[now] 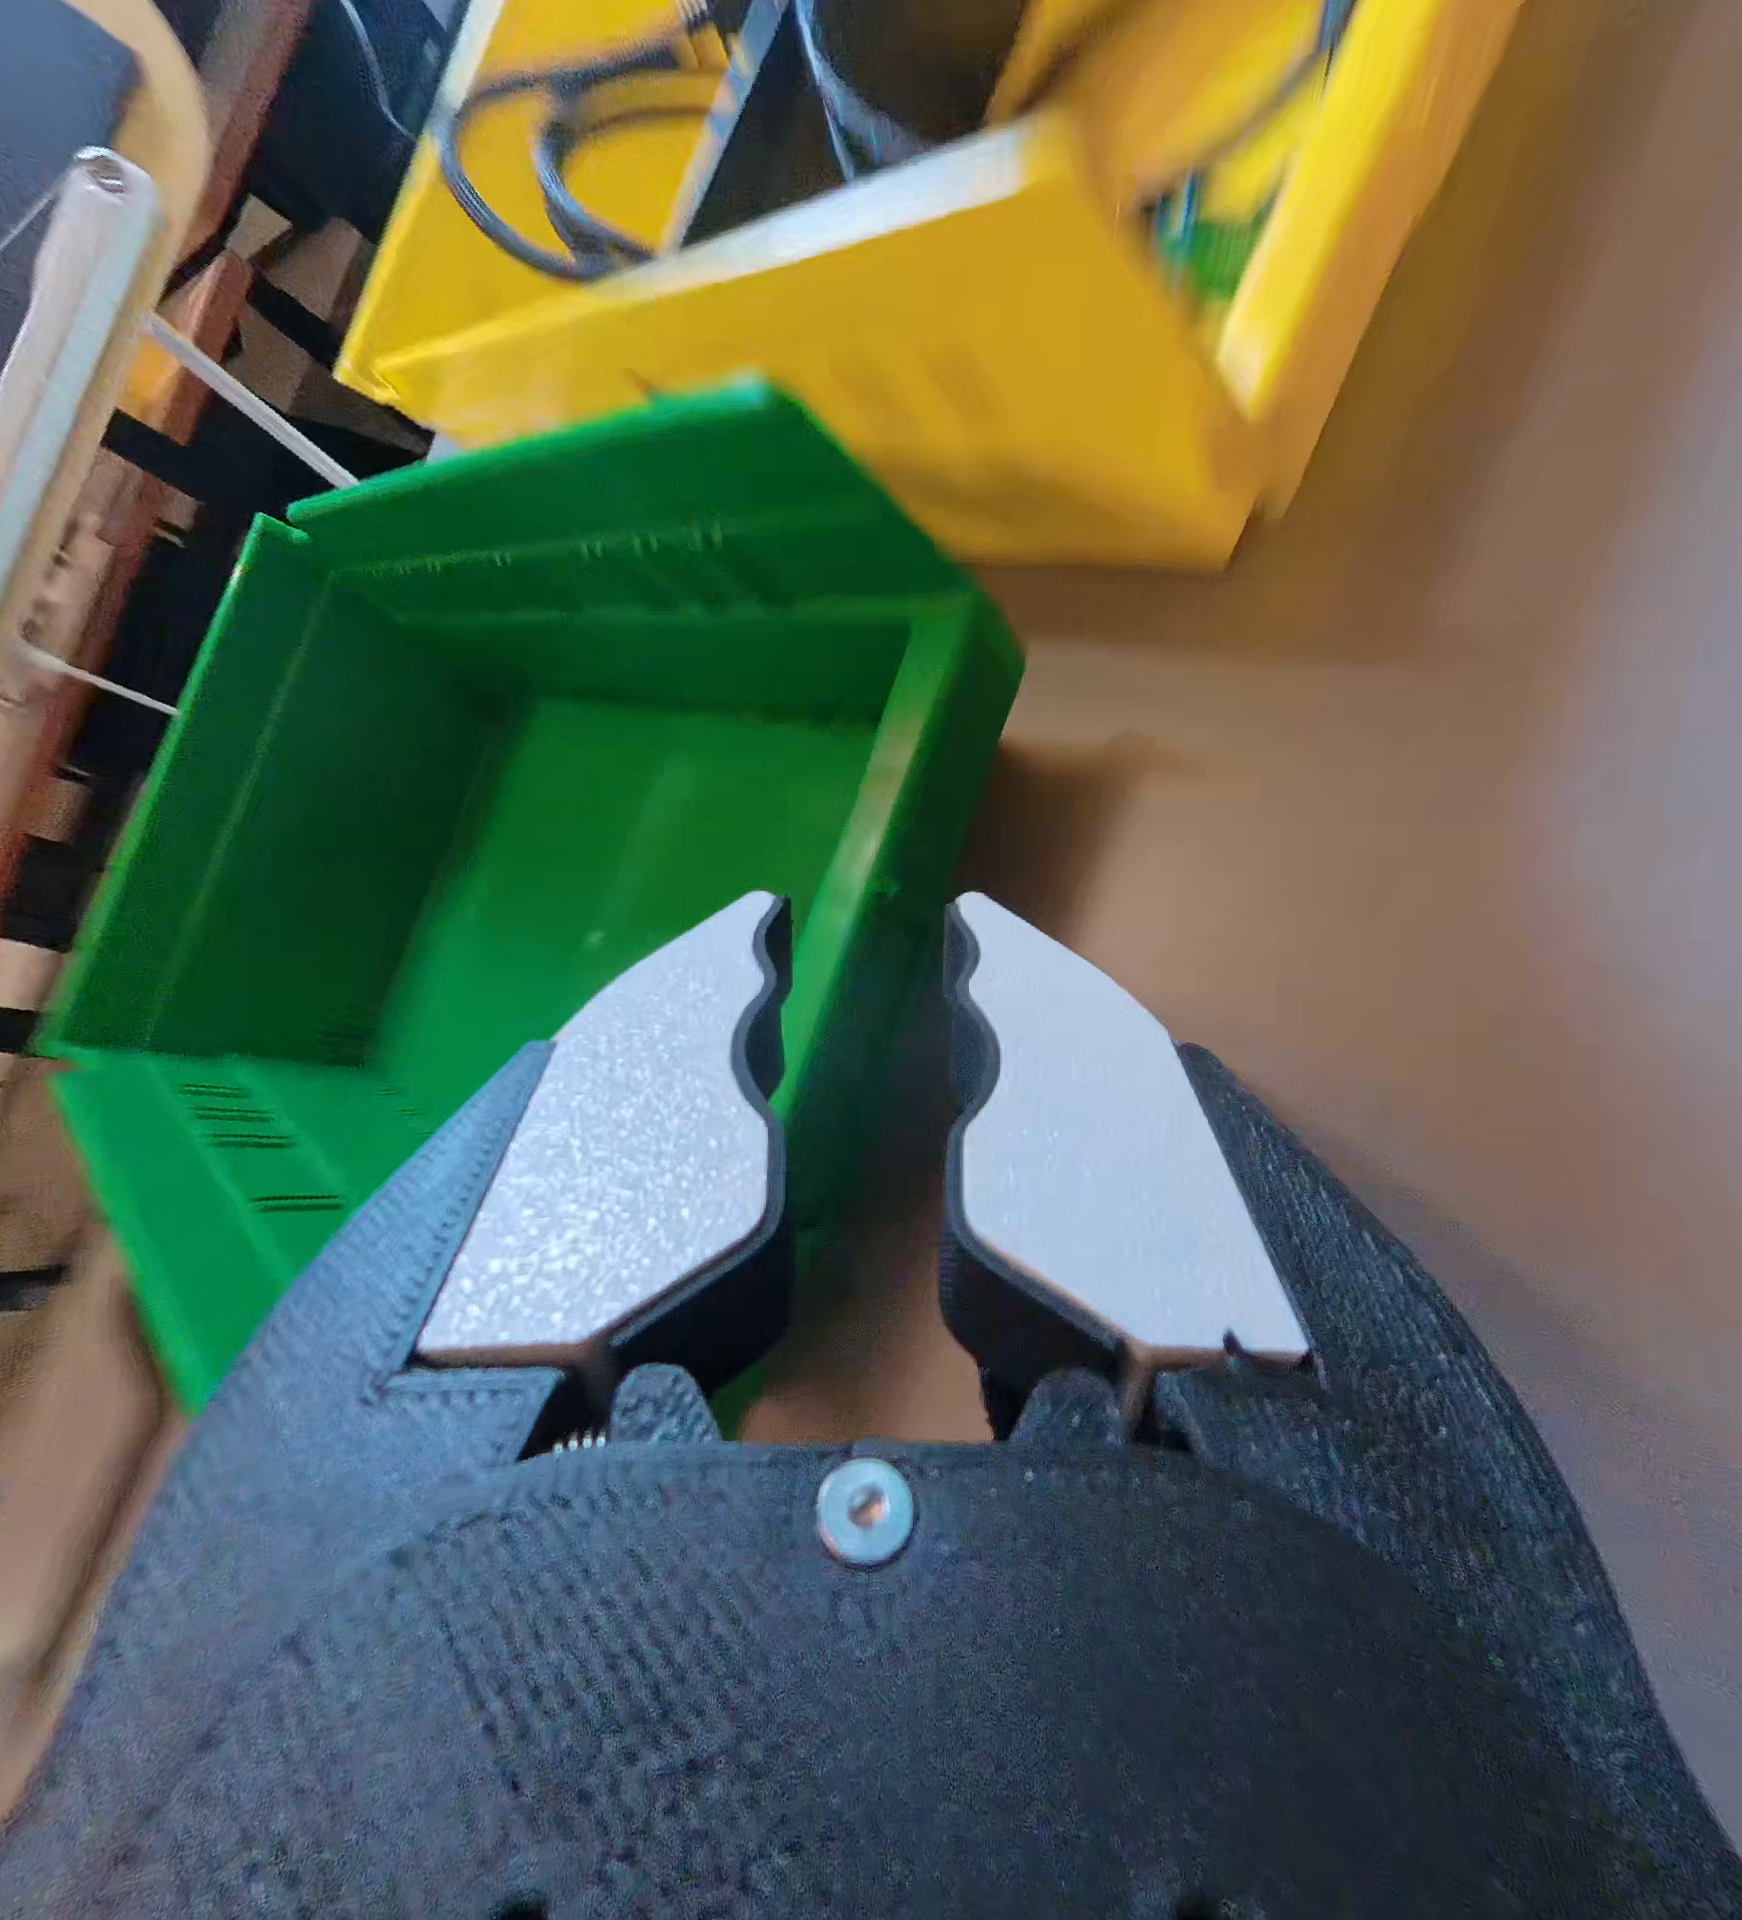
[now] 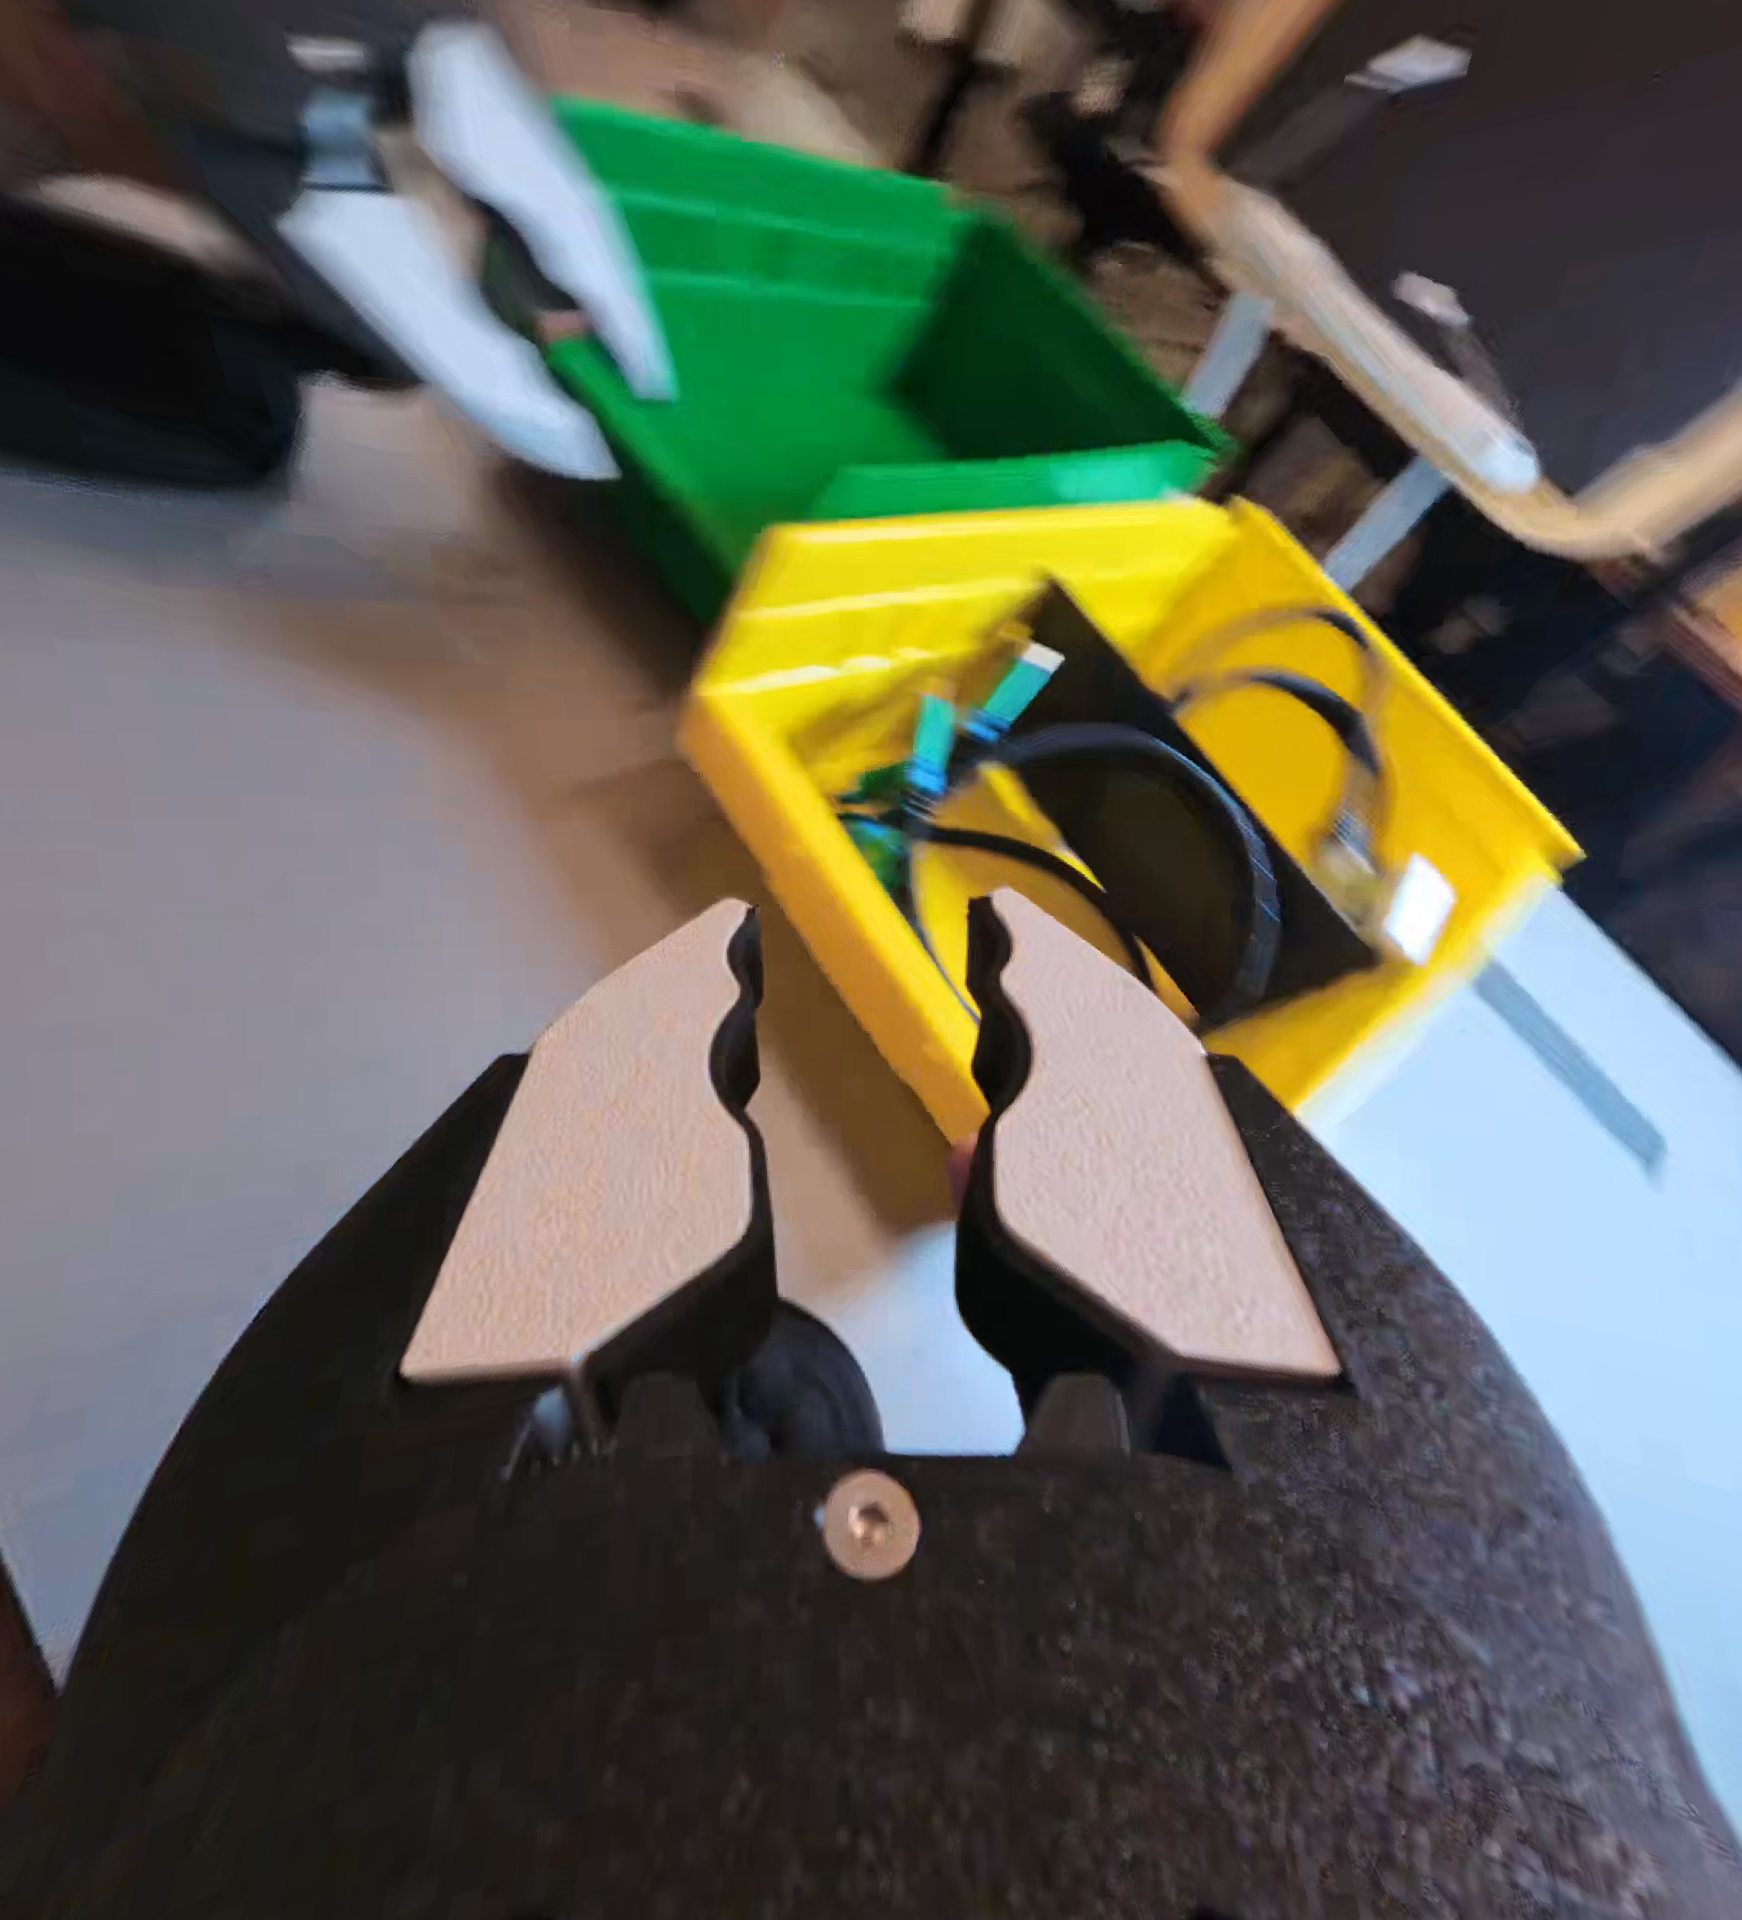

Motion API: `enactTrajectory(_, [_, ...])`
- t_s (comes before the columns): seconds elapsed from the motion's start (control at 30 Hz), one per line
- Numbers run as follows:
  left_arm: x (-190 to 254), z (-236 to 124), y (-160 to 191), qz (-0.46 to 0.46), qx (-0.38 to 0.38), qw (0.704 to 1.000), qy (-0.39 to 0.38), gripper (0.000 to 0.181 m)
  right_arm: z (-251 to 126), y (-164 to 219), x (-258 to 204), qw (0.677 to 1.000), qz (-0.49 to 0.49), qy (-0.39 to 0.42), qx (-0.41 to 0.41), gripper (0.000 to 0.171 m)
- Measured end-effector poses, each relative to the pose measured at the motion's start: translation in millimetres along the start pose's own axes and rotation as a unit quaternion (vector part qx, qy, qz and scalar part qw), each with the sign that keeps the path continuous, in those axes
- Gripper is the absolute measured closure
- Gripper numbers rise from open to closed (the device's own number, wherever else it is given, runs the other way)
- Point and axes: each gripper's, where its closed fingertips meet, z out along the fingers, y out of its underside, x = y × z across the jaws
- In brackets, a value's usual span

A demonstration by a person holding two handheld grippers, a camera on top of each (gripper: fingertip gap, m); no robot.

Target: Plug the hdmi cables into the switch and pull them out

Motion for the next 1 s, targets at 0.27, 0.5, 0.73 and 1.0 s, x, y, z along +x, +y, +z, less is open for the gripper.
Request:
enactTrajectory(0.27, [39, 22, -93, -0.334, 0.156, 0.928, 0.054, 0.131, -2, 75, 78, 0.943, 0.331, 0.025, 0.012, 0.123])
enactTrajectory(0.5, [20, 71, -92, -0.289, 0.113, 0.949, -0.061, 0.151, 42, 88, 103, 0.974, 0.181, 0.121, -0.06, 0.156])
enactTrajectory(0.73, [18, 45, -105, -0.286, 0.153, 0.944, -0.054, 0.162, 19, 75, 83, 0.979, 0.095, 0.168, -0.064, 0.159])
enactTrajectory(1.0, [-13, -44, -140, -0.25, 0.243, 0.931, -0.111, 0.165, -26, -23, 73, 0.977, 0.019, 0.211, 0.032, 0.158])
